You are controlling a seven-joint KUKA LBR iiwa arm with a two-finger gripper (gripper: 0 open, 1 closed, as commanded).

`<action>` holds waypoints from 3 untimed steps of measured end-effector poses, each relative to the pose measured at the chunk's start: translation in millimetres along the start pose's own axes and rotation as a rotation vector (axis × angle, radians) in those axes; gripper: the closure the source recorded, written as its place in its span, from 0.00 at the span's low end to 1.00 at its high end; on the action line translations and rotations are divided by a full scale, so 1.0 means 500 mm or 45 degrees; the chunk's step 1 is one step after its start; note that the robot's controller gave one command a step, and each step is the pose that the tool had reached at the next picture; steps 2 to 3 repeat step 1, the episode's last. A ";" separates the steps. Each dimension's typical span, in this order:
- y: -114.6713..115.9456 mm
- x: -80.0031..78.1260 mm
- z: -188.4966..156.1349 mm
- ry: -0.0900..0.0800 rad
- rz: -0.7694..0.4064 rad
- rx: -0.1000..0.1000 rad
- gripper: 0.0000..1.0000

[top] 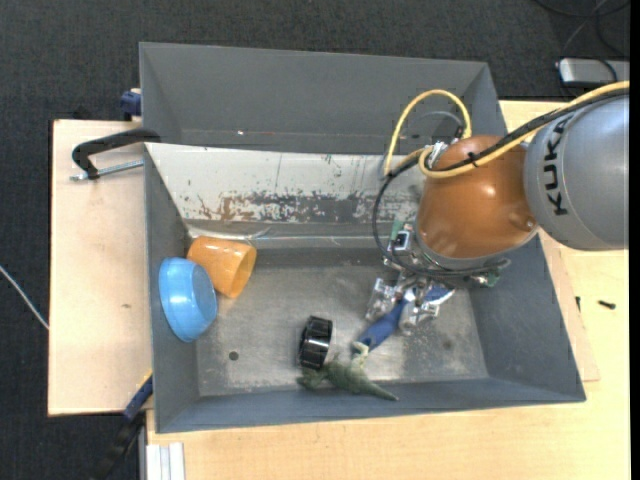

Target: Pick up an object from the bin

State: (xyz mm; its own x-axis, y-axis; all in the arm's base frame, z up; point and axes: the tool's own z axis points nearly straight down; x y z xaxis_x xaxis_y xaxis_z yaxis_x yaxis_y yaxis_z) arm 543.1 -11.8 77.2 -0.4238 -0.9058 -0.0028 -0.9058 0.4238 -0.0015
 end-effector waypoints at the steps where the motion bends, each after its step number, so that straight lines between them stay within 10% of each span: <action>1: -0.004 0.036 -0.287 -0.004 0.078 0.011 1.00; 3: -0.004 0.036 -0.287 -0.004 0.078 0.011 1.00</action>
Offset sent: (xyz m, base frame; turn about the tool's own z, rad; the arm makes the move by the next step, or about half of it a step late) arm -0.0085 -0.0179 0.1384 0.0567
